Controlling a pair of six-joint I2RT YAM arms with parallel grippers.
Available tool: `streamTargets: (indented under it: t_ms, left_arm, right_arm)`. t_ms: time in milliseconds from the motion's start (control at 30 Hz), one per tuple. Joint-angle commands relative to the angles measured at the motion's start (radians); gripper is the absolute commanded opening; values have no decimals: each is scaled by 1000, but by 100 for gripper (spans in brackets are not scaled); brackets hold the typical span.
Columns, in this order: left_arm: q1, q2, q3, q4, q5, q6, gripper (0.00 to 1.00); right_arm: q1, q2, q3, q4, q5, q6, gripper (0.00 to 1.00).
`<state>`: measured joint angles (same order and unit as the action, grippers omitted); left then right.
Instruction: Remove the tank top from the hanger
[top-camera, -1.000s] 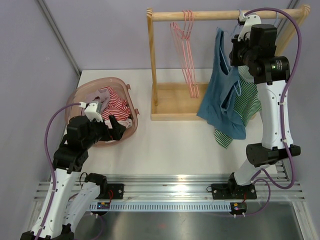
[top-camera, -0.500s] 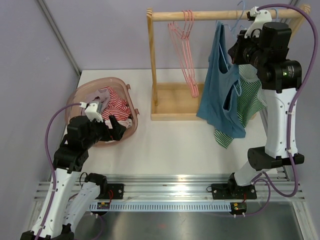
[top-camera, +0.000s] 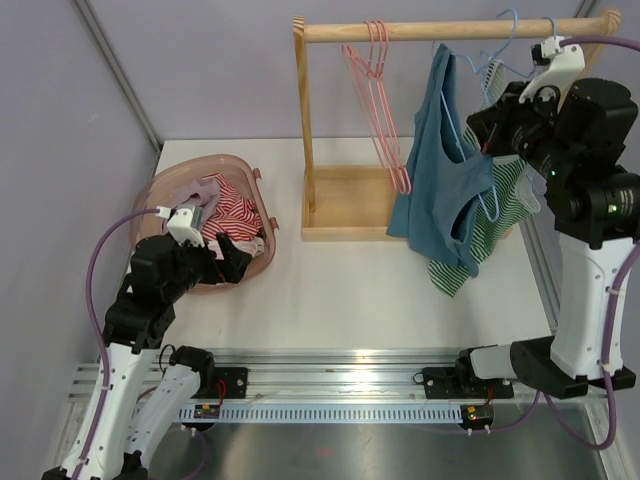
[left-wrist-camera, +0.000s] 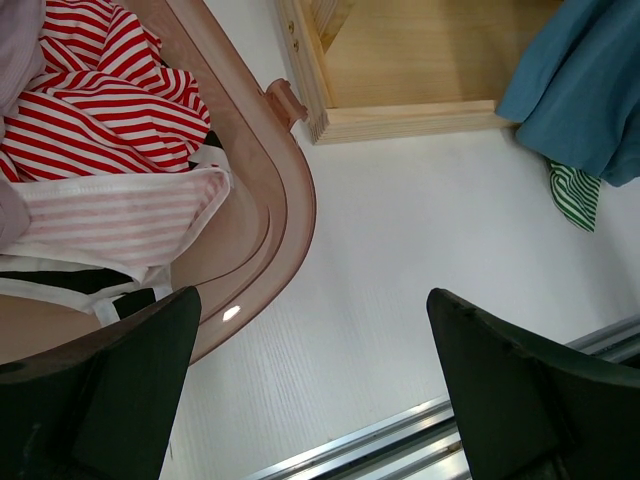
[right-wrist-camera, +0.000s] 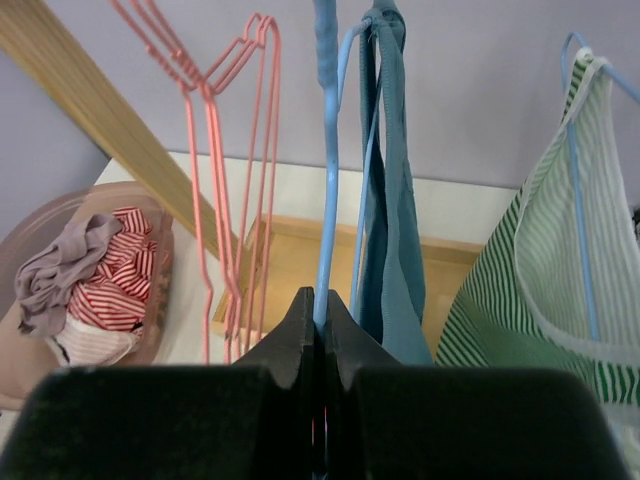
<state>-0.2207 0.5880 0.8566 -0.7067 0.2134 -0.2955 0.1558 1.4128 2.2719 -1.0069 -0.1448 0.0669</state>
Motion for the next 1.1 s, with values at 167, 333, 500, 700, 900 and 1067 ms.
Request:
streamTargets:
  t_ms: [167,333,500,700,900,1067]
  left_arm:
    - [-20,-20,74,35,-5,-19,99]
    - [-57,-17,136,62,-20,-62,99]
    - [-120,-13,116,160,-31,-122,99]
    - [-276,-24,81,242,-184,-166,99]
    - [-448,9,76,303,-334,-191,99]
    - [-670,93,120,328,-517,-157,99]
  right_arm:
    - [-1,-293,-224,-51,-114,70,0]
    - [-1,-396,-400,-171,-214,77,0]
    - [-1,-573,-737,-72,-533,80,0]
    - [-1,-673,-992,42,-743,115,0]
    - [-1,-730,-1121,241,-964,232,0]
    - [-1,-741,-1120,349,-1004,313,0]
